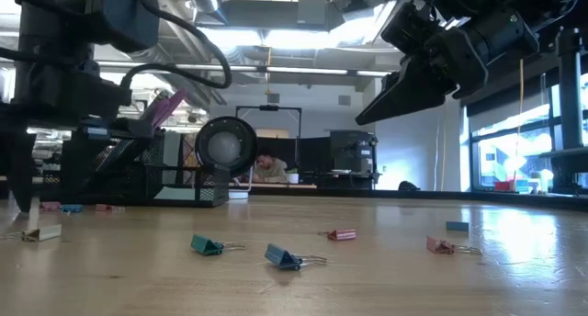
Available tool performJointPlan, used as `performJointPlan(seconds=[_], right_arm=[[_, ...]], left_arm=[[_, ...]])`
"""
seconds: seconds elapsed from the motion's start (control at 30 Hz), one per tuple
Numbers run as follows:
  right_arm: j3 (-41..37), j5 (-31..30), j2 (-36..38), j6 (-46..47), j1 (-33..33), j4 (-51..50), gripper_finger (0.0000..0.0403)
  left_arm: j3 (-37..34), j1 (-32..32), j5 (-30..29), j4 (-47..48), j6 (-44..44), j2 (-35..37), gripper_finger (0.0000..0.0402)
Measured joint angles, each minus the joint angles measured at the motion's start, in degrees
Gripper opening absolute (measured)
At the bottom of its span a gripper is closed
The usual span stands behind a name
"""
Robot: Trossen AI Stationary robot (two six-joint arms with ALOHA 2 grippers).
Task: Pick and place office supplies into organizer
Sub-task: Put the pink binder clip into the black desk organizer
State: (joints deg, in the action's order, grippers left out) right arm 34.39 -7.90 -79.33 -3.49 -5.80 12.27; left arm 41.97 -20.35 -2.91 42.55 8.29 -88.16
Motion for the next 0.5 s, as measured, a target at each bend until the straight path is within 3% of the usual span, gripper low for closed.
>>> performJointPlan(seconds=[0.5], right_arm=[[0.0,0.0,0.0,0.0,0.0,-0.1,0.0210]], left_arm=[[-0.1,-0.1,-1.2,-0.4,2.9,-0.6,0.0096]])
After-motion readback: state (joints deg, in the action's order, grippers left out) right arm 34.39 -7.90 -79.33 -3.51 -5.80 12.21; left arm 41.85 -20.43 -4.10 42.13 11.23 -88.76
